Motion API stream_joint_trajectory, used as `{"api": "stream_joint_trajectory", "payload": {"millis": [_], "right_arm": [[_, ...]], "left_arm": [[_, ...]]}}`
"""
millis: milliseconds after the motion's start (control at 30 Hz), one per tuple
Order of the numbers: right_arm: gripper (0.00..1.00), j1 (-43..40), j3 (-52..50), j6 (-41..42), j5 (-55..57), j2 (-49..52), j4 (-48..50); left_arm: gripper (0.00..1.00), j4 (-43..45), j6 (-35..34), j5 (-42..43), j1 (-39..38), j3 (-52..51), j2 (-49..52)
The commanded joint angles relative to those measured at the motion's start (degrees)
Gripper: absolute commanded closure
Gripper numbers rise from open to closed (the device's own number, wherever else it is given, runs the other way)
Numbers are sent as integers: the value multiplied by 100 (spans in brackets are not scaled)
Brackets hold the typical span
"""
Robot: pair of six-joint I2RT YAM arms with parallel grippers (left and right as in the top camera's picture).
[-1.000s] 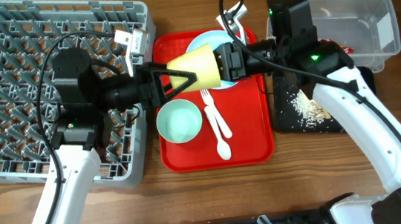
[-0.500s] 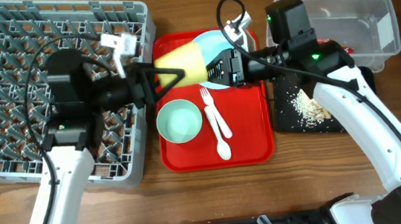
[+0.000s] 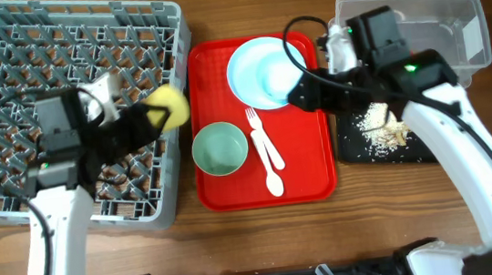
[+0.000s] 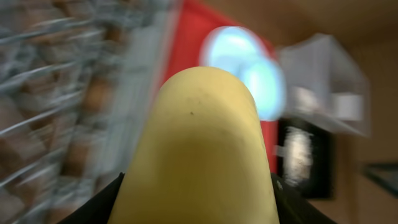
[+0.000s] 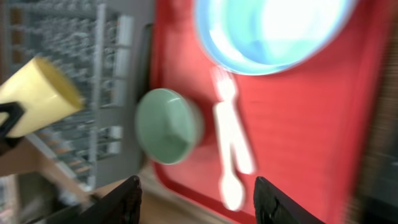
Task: Sort waste into correct bins and load items into the dishwasher rack
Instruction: 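Lower the yellow cup into the dish rack with the left gripper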
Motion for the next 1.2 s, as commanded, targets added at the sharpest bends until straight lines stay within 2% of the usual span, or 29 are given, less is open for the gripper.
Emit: {"api": "stream_joint_trajectory", "payload": {"millis": [0,100,267,500,800,867,933,967,1000,1067,1100,1167], "right_arm": [[40,-118,-2,-378,1123,-463,-304],[39,-199,-2,-376,1438,-568,-625],[39,-221,-2,-474,1491,-562,-828],[38,-219,-4,-457,1484,-562,-855],[38,-221,-2,-459,1484,-562,-914],[38,-221,-4,-459,1486,-562,-918],[38,-219,-4,-459,1486,-562,-929],[38,-219,-4,-459,1486,-562,-935],[38,-219,-4,-459,1484,-562,-935],[38,-221,-4,-459,1484,-562,-938],[38,-219,-4,-461,1484,-562,-938],[38,-219,-4,-459,1484,-562,-938]], "left_arm": [[96,-837,195,-1926,313,485,-339],[96,-1510,192,-2688,527,780,-385],[96,-1882,168,-3274,879,914,-378],[96,-2033,39,-3488,1137,911,-90],[96,-2044,20,-3480,1145,909,841],[92,-2031,22,-3482,1145,909,1027],[84,-2000,22,-3484,1145,909,1174],[74,-1978,22,-3482,1145,909,1233],[54,-1974,22,-3482,1145,909,1281],[34,-1978,22,-3482,1145,909,1351],[0,-1980,22,-3480,1145,909,1373],[0,-1978,22,-3480,1145,909,1368]]}}
